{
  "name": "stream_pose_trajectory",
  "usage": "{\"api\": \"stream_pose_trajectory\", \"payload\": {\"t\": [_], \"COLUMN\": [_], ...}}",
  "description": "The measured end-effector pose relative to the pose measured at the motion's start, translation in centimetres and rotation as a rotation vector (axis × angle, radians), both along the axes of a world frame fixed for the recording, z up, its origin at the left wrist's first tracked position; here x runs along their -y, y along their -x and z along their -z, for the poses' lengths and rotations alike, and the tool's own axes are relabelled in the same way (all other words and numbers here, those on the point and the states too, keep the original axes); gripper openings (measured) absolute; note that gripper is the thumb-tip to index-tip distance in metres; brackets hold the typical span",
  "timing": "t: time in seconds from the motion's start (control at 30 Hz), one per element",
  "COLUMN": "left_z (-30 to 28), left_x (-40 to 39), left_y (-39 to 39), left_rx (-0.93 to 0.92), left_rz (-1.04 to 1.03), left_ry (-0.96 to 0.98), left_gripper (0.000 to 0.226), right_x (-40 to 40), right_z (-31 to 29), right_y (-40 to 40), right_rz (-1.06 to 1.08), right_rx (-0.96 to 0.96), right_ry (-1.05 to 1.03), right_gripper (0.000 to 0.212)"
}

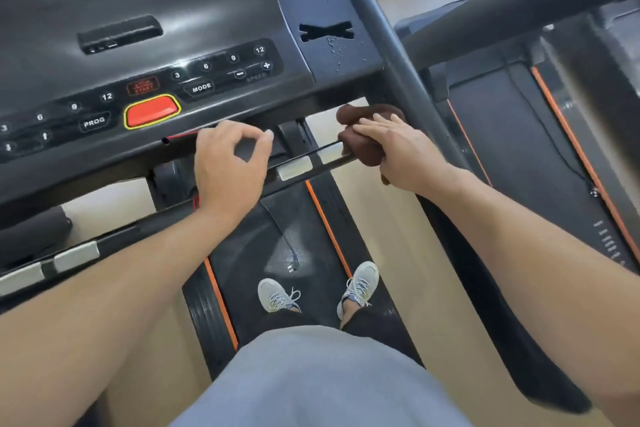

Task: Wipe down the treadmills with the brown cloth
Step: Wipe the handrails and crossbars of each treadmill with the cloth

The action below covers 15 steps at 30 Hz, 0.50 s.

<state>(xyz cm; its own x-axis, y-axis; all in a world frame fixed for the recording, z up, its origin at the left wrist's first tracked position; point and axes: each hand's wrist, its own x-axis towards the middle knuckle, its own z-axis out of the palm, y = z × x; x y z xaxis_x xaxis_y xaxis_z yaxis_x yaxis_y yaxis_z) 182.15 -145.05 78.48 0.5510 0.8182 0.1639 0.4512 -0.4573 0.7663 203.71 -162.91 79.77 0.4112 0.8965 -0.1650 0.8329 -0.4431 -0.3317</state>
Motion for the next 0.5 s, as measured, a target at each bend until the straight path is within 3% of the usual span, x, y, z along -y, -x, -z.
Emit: {"api": "stream_pose_trajectory", "payload": {"t": [0.17,0.3,0.37,0.43,0.5], "left_z": [0.2,0.2,-0.2,-0.9,-1.5], "left_x": [0.9,3.4,4.7,5.8,7.0], "left_y": [0.6,5.3,7.1,7.6,6.5], "left_rx": [-0.085,-0.188,-0.133,0.015,0.061], "left_rz": [-0.247,-0.178,-0.143,-0.049,0.043], "left_ry": [0.164,0.297,0.248,0.185,0.347], "left_gripper": [0.026,0.039,0.04,0.032,0.015], "right_x": [1.5,1.9,1.5,1.2,1.6], "right_z": [-0.2,1.3,1.7,1.7,1.3], "right_y": [1.9,4.4,5.5,6.1,6.4], "right_rz": [0.174,0.319,0.367,0.407,0.42], "right_rx": [-0.099,-0.143,-0.142,-0.147,-0.173], "right_ry": [0.009,-0.102,-0.131,-0.117,-0.089], "right_gripper": [0.081,0.075,0.076,0.079,0.08]}}
